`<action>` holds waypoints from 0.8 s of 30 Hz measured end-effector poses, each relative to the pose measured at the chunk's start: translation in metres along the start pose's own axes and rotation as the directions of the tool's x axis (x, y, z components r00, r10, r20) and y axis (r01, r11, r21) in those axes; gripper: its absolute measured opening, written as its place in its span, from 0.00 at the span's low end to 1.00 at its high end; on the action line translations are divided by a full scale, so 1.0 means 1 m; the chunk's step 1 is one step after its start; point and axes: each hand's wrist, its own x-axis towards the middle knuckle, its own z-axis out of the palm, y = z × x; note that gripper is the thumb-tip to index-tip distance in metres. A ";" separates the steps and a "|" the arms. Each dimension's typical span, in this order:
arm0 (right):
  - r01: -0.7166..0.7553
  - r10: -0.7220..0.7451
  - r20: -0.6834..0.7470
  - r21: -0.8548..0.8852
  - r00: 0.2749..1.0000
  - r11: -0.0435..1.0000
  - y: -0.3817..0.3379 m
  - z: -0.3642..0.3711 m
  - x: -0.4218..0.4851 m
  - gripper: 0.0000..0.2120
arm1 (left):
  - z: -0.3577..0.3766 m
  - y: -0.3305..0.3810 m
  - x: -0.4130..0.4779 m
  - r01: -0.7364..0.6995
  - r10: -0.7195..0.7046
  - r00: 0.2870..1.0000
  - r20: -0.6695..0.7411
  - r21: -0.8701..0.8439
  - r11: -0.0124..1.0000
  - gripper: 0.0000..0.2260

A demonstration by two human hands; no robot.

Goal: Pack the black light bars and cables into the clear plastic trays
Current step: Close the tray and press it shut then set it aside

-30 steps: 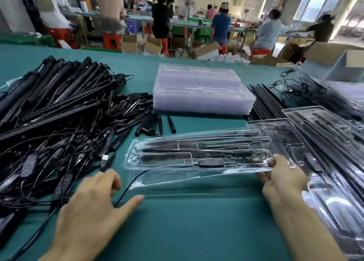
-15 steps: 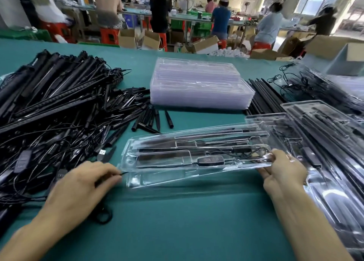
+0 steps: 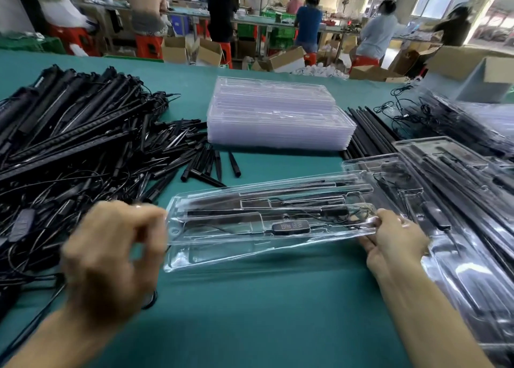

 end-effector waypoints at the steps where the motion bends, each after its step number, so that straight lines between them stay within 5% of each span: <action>1: 0.002 -0.002 -0.003 -0.006 1.000 1.000 0.001 0.000 0.000 0.10 | 0.005 0.020 0.003 -0.132 0.133 0.990 0.050 -0.024 0.991 0.05; 3: 0.005 -0.005 -0.005 -0.011 1.000 1.000 0.001 0.000 -0.001 0.10 | 0.023 0.051 0.006 -0.247 0.243 0.935 0.258 -0.020 0.969 0.08; 7: -0.009 0.009 0.019 -0.001 1.000 1.000 0.001 -0.001 -0.002 0.10 | 0.054 0.073 -0.005 -0.282 0.191 0.761 0.620 0.050 0.958 0.23; 14: -0.025 0.025 0.002 0.015 1.000 1.000 0.000 -0.002 -0.002 0.08 | 0.066 0.080 -0.005 -0.211 0.129 0.791 0.598 0.068 0.975 0.17; 17: -0.037 0.037 -0.013 0.048 0.999 0.998 0.003 -0.003 -0.005 0.08 | 0.063 0.099 -0.001 -0.018 0.080 0.883 0.462 -0.137 0.990 0.12; 19: -0.045 0.046 -0.007 0.091 0.999 0.995 0.003 -0.003 -0.007 0.08 | 0.060 0.115 -0.008 0.111 0.038 0.876 0.480 -0.278 0.954 0.15; 20: -0.048 0.049 -0.004 0.116 0.999 0.992 0.003 -0.003 -0.008 0.09 | 0.058 0.121 -0.011 0.251 -0.031 0.819 0.573 -0.309 0.917 0.17; 21: -0.051 0.053 -0.006 0.141 0.999 0.989 0.001 -0.003 -0.009 0.09 | 0.057 0.126 -0.010 0.454 -0.130 0.682 0.720 -0.277 0.847 0.20; 22: -0.055 0.057 -0.006 0.169 0.998 0.984 -0.001 -0.002 -0.011 0.09 | 0.057 0.128 -0.009 0.657 -0.219 0.486 0.846 -0.189 0.730 0.24; 24: -0.060 0.059 0.010 0.238 0.998 0.969 -0.005 0.000 -0.017 0.08 | 0.064 0.129 -0.003 0.956 -0.265 0.074 0.962 0.007 0.293 0.33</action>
